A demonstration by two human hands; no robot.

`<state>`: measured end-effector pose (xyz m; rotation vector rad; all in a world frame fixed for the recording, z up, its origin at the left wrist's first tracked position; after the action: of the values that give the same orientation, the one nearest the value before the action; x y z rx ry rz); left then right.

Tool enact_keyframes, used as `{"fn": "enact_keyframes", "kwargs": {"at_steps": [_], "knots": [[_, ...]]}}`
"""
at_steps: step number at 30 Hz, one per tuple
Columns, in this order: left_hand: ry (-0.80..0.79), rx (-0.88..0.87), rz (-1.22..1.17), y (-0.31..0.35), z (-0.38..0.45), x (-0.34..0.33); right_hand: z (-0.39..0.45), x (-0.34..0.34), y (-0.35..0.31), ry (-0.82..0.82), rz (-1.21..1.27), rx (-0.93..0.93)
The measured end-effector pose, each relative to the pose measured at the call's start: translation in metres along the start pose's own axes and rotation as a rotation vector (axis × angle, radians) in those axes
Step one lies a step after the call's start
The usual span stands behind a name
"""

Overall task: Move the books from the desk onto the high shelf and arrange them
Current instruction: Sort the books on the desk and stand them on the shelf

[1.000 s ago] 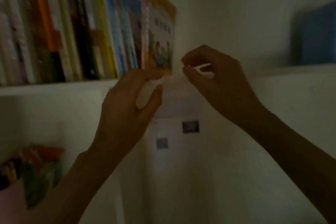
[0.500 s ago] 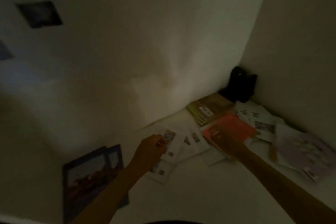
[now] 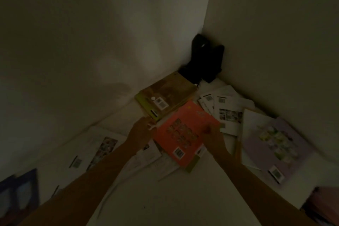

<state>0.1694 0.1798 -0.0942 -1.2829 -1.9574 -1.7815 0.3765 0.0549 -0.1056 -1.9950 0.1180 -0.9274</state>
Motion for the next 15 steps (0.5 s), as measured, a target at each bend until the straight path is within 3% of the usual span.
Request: {"fn": "enact_keyframes", "kwargs": {"at_steps": [4,8,11,14,15], "knots": [[0.012,-0.139,0.146,0.018,0.042,-0.026,0.018,0.009,0.021,0.183,-0.014,-0.227],[-0.035,-0.311,0.417,0.024,0.083,-0.043,0.023,0.004,0.039,0.328,0.144,-0.398],[-0.160,-0.260,0.638,0.018,0.098,-0.058,0.025,-0.011,0.050,0.258,0.176,-0.517],[-0.086,-0.241,0.981,0.033,0.101,-0.057,0.022,-0.024,0.064,0.189,0.150,-0.662],[-0.133,-0.193,0.978,0.032,0.101,-0.057,0.024,-0.027,0.069,0.193,0.164,-0.685]]}}
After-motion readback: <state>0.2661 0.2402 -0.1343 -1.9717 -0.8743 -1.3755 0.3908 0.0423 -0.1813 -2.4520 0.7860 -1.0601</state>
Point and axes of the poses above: each hand's wrist, its own z-axis towards the middle knuckle, its own x-axis out of the back of the hand, y = z × x, the point moved 7 cm from there along z, towards the middle knuckle, and after that the axes turned 3 degrees about y, right-handed, at the moved point
